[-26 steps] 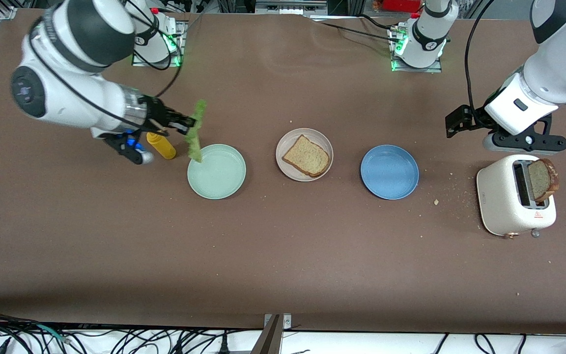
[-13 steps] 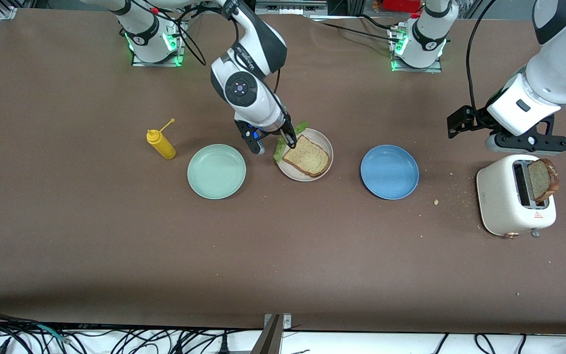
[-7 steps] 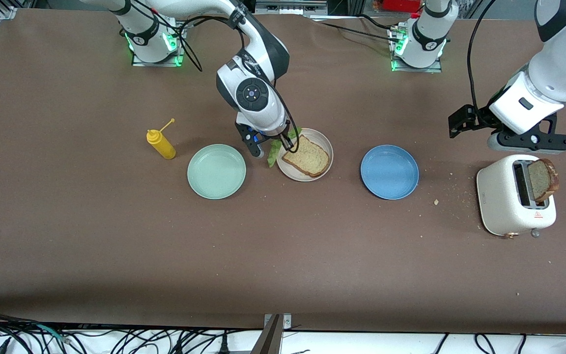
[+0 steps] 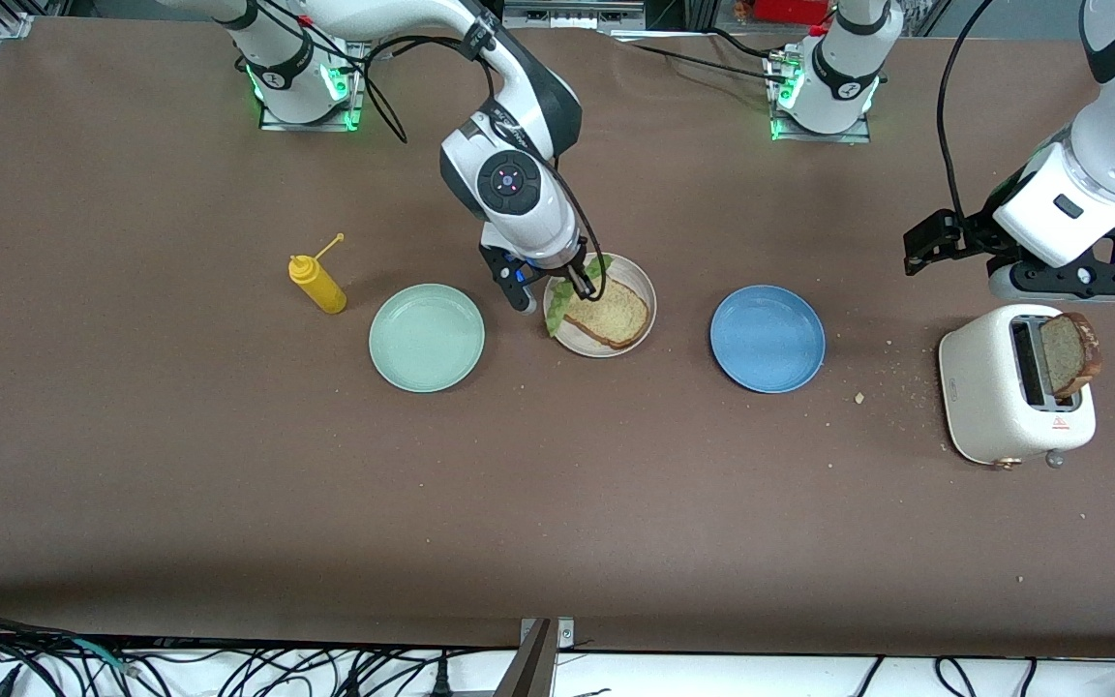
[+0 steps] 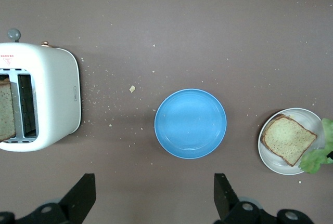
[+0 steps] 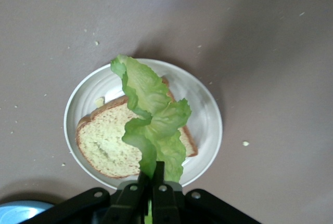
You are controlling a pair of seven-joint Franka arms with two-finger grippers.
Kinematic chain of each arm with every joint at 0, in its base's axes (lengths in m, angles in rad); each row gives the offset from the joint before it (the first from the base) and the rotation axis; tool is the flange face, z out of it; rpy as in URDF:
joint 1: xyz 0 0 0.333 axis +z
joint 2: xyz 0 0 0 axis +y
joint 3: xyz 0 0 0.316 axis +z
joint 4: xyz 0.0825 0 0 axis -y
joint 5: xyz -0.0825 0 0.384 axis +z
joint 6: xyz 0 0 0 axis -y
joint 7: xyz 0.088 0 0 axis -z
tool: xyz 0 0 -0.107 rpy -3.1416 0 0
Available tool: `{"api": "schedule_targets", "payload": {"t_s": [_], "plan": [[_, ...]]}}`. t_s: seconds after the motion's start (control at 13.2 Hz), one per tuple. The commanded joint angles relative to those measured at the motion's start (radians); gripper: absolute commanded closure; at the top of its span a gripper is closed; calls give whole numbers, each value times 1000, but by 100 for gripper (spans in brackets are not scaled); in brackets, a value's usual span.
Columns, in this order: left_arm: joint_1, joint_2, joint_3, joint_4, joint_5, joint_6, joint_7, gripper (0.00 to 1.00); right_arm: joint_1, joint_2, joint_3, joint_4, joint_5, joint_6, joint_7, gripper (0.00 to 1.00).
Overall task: Make sandwich in beige plate with both arms
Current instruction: 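Lower the lettuce onto the bread and open the right gripper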
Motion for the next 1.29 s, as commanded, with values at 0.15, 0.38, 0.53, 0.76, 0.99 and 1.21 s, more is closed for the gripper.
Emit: {"api": "schedule_targets", "payload": {"t_s": [0.15,0.38,0.53,0.76,0.99,1.21], "plan": [[6,5,-2,10,25,-14,-2,0,1,46,22,39,-12,30,29,100],[5,25,-4,5,31,-12,0,0,-2,45,25,41,-12,30,29,95],[3,25,-4,14,42,-10,-1,0,-7,40,30,42,-15,30,29,8],[5,25,-2,11,42,-9,-3,0,-13,39,30,71,-15,30,27,1],[6,25,-4,11,42,-9,-1,0,-13,43,30,81,-14,68,30,1],[6,24,-4,11,42,-9,-1,0,-11,36,31,103,-14,70,45,1]]}}
